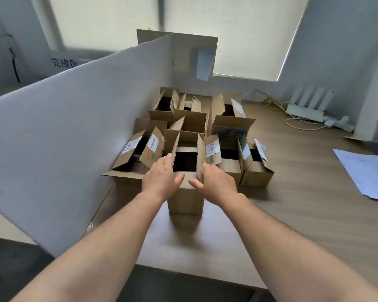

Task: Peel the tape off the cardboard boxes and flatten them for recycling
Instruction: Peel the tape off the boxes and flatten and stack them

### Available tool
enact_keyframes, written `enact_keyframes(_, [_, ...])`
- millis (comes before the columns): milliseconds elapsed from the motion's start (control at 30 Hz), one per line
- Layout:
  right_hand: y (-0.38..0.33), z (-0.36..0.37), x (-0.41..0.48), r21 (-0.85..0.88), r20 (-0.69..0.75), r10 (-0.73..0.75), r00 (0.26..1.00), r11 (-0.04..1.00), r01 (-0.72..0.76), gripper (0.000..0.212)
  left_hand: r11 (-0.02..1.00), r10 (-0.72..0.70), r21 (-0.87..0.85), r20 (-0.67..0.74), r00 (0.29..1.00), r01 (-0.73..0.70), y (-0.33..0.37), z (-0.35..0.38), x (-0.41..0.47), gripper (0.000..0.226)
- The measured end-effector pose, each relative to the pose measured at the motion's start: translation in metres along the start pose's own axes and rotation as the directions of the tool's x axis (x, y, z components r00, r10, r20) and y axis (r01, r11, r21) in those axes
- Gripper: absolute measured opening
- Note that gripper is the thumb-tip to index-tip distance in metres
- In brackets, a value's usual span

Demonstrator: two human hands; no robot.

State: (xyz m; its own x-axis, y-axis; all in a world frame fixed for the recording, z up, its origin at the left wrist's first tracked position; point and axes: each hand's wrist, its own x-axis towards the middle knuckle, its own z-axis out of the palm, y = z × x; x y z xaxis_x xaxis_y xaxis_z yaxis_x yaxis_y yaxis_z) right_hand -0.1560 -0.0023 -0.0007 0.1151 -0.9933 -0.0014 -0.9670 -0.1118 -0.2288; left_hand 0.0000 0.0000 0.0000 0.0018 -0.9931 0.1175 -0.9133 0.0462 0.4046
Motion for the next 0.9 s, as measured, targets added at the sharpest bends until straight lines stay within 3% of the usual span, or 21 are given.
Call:
enact_keyframes(267, [-0.004, 0.013, 0.011, -0.011, 0.015, 0.074, 0.997, 0.997, -0.074, 0.03, 0.998, -0.061, -0.018, 0.121, 0.991, 0.064, -0.012, 0.007, 0.006, 0.043])
enact_keyframes(500, [0.02, 0.005, 0.004, -0.037, 0.022, 0.117, 0.993, 0.992, -0.117, 0.027, 0.984, -0.06, -0.163, 0.105, 0.993, 0.076, -0.001, 0.008, 0.006, 0.078])
enact_keyframes(800, [0.12, -0.038, -0.022, 0.02, 0.094, 0.196, 0.976, 0.98, -0.198, 0.029, 0.964, -0.152, -0.226, -0.025, 0.988, 0.142, 0.056, 0.029, 0.008, 0.077])
enact_keyframes(900, [0.16, -0.049, -0.028, 0.04, 0.057, 0.223, 0.973, 0.973, -0.226, 0.029, 0.956, -0.185, -0.231, 0.011, 0.983, 0.182, 0.08, 0.044, 0.003, 0.077])
